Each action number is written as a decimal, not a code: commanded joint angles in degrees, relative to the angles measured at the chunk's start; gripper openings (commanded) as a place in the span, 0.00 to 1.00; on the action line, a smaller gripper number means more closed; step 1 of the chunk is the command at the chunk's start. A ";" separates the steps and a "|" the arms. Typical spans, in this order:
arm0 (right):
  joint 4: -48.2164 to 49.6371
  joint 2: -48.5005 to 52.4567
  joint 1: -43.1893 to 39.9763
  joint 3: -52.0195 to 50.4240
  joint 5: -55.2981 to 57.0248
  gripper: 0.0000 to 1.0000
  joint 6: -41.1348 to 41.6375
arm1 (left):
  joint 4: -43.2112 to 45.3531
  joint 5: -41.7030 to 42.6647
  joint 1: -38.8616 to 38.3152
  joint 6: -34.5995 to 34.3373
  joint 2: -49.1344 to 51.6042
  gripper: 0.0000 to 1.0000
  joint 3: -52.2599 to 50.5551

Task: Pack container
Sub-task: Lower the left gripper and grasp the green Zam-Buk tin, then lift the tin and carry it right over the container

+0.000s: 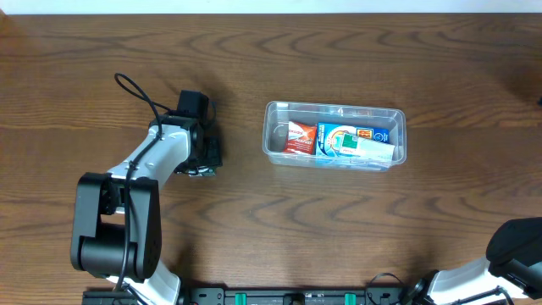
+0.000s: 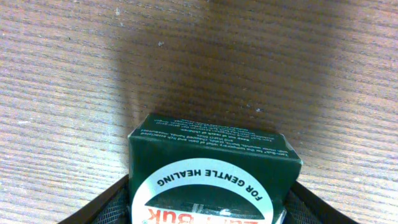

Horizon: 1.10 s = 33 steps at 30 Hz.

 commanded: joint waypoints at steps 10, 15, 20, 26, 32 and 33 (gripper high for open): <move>-0.04 -0.46 -0.48 0.31 0.26 0.99 -0.37 | -1.03 3.91 0.24 -0.35 -6.38 0.56 -0.22; -0.04 -0.46 -0.48 0.31 0.26 0.99 -0.39 | -1.53 5.05 0.15 -4.31 -14.36 0.51 -0.17; -0.04 -0.46 -0.48 0.31 0.26 0.99 -0.37 | -1.70 6.47 -1.77 -5.29 -22.34 0.50 1.44; -0.04 -0.46 -0.48 0.31 0.26 0.99 -0.39 | -1.68 6.43 -7.56 -8.83 -27.82 0.40 8.22; -0.04 -0.46 -0.48 0.31 0.26 0.99 -0.37 | 0.44 5.40 -14.62 -12.87 -27.28 0.41 15.47; -0.04 -0.46 -0.48 0.31 0.26 0.99 -0.37 | 1.25 4.46 -15.80 -13.66 -26.93 0.41 16.04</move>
